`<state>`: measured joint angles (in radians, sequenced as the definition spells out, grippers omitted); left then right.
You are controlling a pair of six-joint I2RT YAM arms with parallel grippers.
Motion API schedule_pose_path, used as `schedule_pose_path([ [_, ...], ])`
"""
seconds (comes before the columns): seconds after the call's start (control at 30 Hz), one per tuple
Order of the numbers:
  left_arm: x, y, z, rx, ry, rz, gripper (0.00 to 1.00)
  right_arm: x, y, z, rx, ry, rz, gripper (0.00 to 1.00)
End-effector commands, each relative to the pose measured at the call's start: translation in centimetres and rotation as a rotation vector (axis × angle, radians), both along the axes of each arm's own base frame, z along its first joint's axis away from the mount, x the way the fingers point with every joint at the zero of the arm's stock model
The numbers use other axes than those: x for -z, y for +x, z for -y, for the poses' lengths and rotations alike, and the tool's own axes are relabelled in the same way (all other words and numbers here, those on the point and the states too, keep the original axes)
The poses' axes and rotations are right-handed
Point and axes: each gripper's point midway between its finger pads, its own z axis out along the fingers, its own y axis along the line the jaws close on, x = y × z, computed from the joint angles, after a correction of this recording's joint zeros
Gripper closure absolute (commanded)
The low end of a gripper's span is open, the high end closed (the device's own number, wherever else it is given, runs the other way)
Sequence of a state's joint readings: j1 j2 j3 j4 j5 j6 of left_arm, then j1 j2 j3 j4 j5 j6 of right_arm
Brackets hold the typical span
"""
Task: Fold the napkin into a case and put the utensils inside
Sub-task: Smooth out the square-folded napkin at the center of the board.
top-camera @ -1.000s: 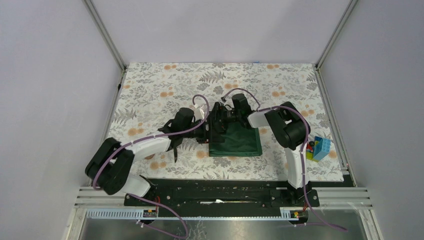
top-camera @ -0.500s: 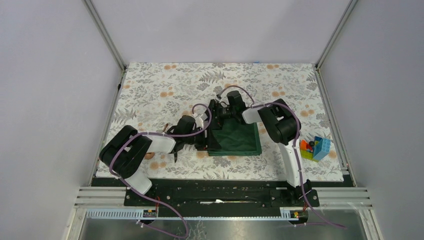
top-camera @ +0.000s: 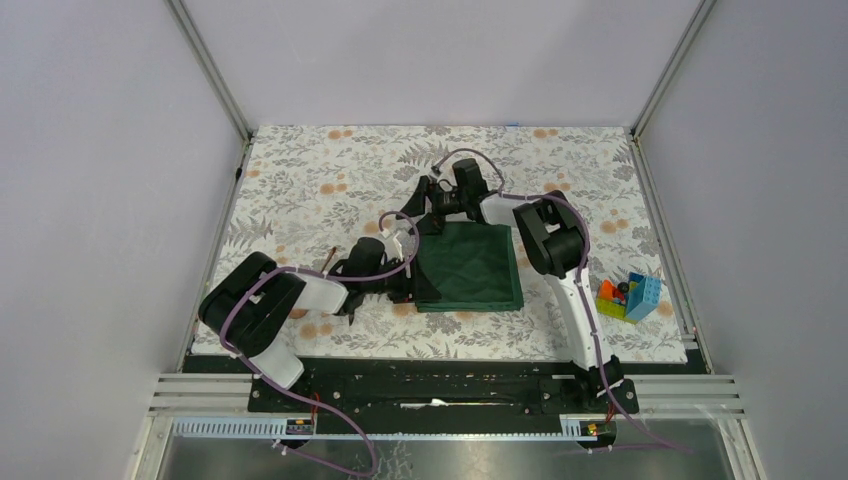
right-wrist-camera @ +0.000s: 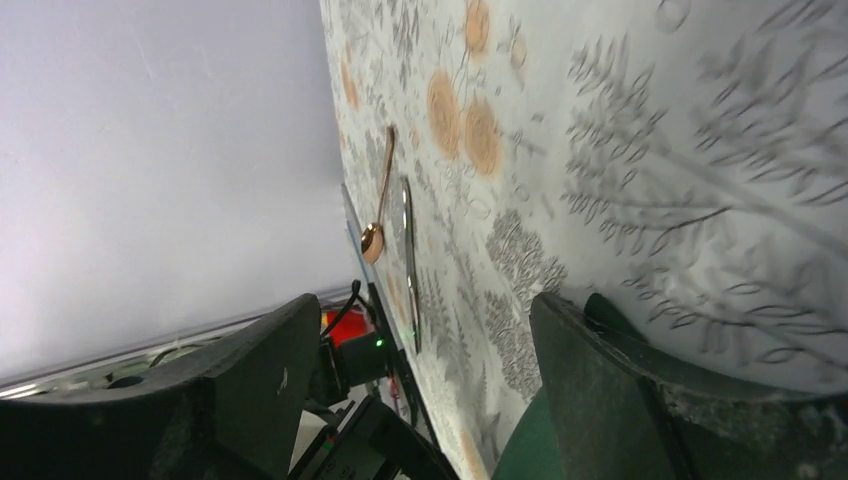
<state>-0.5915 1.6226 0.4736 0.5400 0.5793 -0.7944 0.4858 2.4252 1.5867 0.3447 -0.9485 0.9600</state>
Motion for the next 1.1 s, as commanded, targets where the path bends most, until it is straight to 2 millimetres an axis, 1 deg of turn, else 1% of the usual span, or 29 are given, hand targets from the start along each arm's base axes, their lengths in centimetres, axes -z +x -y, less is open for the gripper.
schedule_pose_path([
  [0.0, 1.9, -1.4, -1.1, 0.015, 0.097, -0.070, 0.40, -0.5, 2.0, 1.4, 0.000, -0.074, 0.046, 0.16],
  [0.03, 1.3, -1.0, -0.9, 0.014, 0.095, -0.055, 0.40, -2.0, 2.1, 1.9, -0.009, -0.106, 0.080, 0.15],
  [0.07, 0.7, -0.6, -0.7, 0.015, 0.092, -0.045, 0.40, -3.9, 2.2, 2.5, -0.010, -0.151, 0.116, 0.15],
  [0.13, -0.6, 0.1, -0.2, 0.016, 0.071, -0.022, 0.39, -7.5, 2.2, 4.8, 0.003, -0.257, 0.204, 0.13],
  [0.17, -1.4, 0.5, 0.2, 0.018, 0.057, -0.006, 0.39, -8.5, 2.4, 6.6, 0.041, -0.339, 0.247, 0.12],
  [0.2, -2.0, 0.6, 0.5, 0.023, 0.047, 0.003, 0.38, -9.5, 2.1, 8.6, 0.072, -0.406, 0.264, 0.11],
  [0.23, -2.6, 0.8, 0.8, 0.030, 0.038, 0.013, 0.37, -9.8, 1.5, 11.0, 0.115, -0.483, 0.267, 0.11],
  [0.27, -3.1, 0.9, 1.0, 0.034, 0.033, 0.021, 0.36, -8.7, 0.2, 13.7, 0.143, -0.572, 0.233, 0.11],
  [0.3, -3.6, 1.0, 1.1, 0.039, 0.025, 0.027, 0.35, -8.2, -1.3, 16.2, 0.171, -0.643, 0.205, 0.11],
  [0.33, -4.2, 1.1, 1.3, 0.045, 0.013, 0.034, 0.34, -8.2, -3.1, 18.3, 0.192, -0.686, 0.185, 0.12],
  [0.37, -4.9, 1.1, 1.5, 0.050, 0.000, 0.040, 0.33, -7.4, -5.1, 20.3, 0.202, -0.713, 0.140, 0.12],
  [0.43, -6.6, 1.1, 1.9, 0.061, -0.035, 0.057, 0.30, -6.3, -9.0, 22.5, 0.213, -0.723, 0.066, 0.14],
  [0.5, -8.2, 1.2, 2.0, 0.062, -0.059, 0.078, 0.29, -5.2, -12.2, 24.3, 0.244, -0.737, 0.002, 0.16],
  [0.53, -8.8, 1.3, 2.0, 0.056, -0.059, 0.087, 0.28, -4.6, -13.6, 25.1, 0.264, -0.746, -0.029, 0.18],
  [0.6, -9.3, 1.8, 1.4, 0.028, -0.035, 0.103, 0.26, -3.6, -15.6, 26.1, 0.297, -0.755, -0.073, 0.26],
  [0.63, -9.3, 2.0, 1.0, 0.012, -0.021, 0.104, 0.25, -3.0, -16.4, 26.4, 0.309, -0.758, -0.098, 0.30],
  [0.7, -8.6, 2.4, 0.2, -0.017, 0.003, 0.096, 0.27, -1.9, -17.5, 26.8, 0.318, -0.756, -0.141, 0.41],
  [0.73, -8.1, 2.5, -0.3, -0.030, 0.015, 0.083, 0.31, -1.5, -17.8, 26.8, 0.323, -0.753, -0.155, 0.45],
  [0.8, -6.6, 2.7, -1.0, -0.053, 0.035, 0.038, 0.37, -1.2, -18.0, 26.8, 0.330, -0.741, -0.162, 0.49],
  [0.83, -6.0, 2.7, -1.2, -0.061, 0.042, 0.020, 0.38, -1.1, -18.1, 26.8, 0.334, -0.739, -0.165, 0.50],
  [0.97, -4.2, 2.7, -1.8, -0.088, 0.074, -0.010, 0.42, -0.5, -18.2, 26.4, 0.321, -0.717, -0.178, 0.60],
  [1.07, -3.3, 2.6, -2.0, -0.098, 0.092, -0.024, 0.46, -0.1, -18.3, 26.2, 0.317, -0.706, -0.188, 0.61],
])
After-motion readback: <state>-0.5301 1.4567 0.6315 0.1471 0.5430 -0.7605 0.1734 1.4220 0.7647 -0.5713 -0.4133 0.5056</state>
